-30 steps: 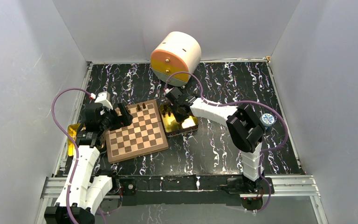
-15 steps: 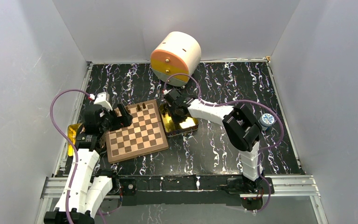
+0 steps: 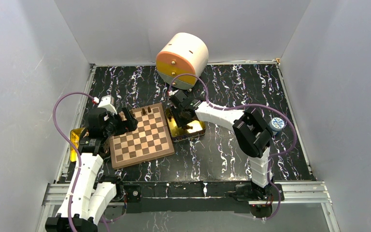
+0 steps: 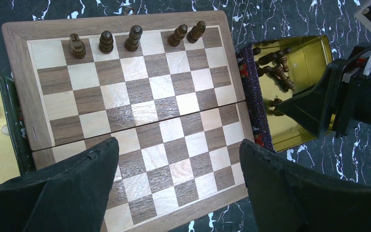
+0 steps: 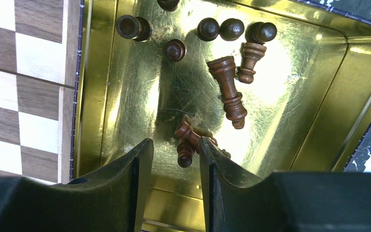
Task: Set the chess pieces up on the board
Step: Place the chess piece in the storage box, then pick up the chess piece from the storage box.
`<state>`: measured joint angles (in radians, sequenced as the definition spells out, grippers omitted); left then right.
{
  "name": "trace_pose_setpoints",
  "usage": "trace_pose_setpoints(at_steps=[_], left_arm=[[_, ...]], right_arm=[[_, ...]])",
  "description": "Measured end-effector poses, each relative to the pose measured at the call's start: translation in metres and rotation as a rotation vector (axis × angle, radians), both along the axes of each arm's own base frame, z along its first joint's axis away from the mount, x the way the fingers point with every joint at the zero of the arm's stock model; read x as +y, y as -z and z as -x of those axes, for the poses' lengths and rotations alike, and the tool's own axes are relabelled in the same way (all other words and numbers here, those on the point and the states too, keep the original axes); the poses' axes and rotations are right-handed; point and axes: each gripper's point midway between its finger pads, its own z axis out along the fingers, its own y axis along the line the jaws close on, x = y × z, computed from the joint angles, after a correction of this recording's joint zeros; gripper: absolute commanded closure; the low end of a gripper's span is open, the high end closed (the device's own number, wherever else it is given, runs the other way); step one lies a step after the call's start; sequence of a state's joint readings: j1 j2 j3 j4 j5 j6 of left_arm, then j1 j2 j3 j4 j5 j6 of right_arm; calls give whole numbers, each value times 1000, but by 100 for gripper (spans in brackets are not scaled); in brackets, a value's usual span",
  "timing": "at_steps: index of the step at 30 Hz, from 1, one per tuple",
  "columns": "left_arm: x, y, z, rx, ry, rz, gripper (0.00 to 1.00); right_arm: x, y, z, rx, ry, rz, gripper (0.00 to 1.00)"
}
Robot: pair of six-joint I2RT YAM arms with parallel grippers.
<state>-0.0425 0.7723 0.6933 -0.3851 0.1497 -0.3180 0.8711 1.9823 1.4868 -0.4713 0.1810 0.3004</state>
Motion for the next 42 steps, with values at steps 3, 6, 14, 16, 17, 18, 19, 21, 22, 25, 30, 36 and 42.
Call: trace_pose_setpoints(at_steps=[3, 6, 14, 16, 17, 18, 19, 21, 22, 25, 30, 36, 42], left_arm=[[0, 0, 0, 0, 0, 0, 8], [0, 0, 0, -2, 1, 0, 8], [-1, -3, 1, -13, 2, 0, 8], [-1, -3, 1, -13, 3, 0, 8], [-1, -3, 1, -13, 3, 0, 8], [-1, -3, 1, -13, 3, 0, 8], [-1, -3, 1, -13, 4, 0, 8], [-1, -3, 1, -14, 4, 0, 8], [-1, -3, 1, -14, 4, 0, 8], [-1, -4, 1, -15, 4, 0, 8], [-1, -4, 1, -15, 4, 0, 8], [-1, -4, 1, -18, 5, 0, 8], [-1, -5, 1, -22, 5, 0, 8]], right_arm=[[0, -3, 0, -5, 0, -5, 52], [-1, -3, 0, -3, 2, -1, 54], [-2, -2, 1, 2, 16, -1, 55], [-4, -1, 2, 6, 22, 10, 55], [-6, -1, 2, 9, 26, 17, 54], [-8, 0, 3, 13, 32, 24, 54], [-9, 1, 4, 17, 38, 28, 54], [-11, 1, 5, 21, 45, 33, 55], [-11, 1, 5, 23, 46, 33, 56], [-11, 1, 5, 24, 48, 33, 66], [-10, 1, 5, 24, 50, 30, 74], [-11, 2, 5, 22, 53, 34, 69], [-10, 2, 5, 26, 53, 31, 71]])
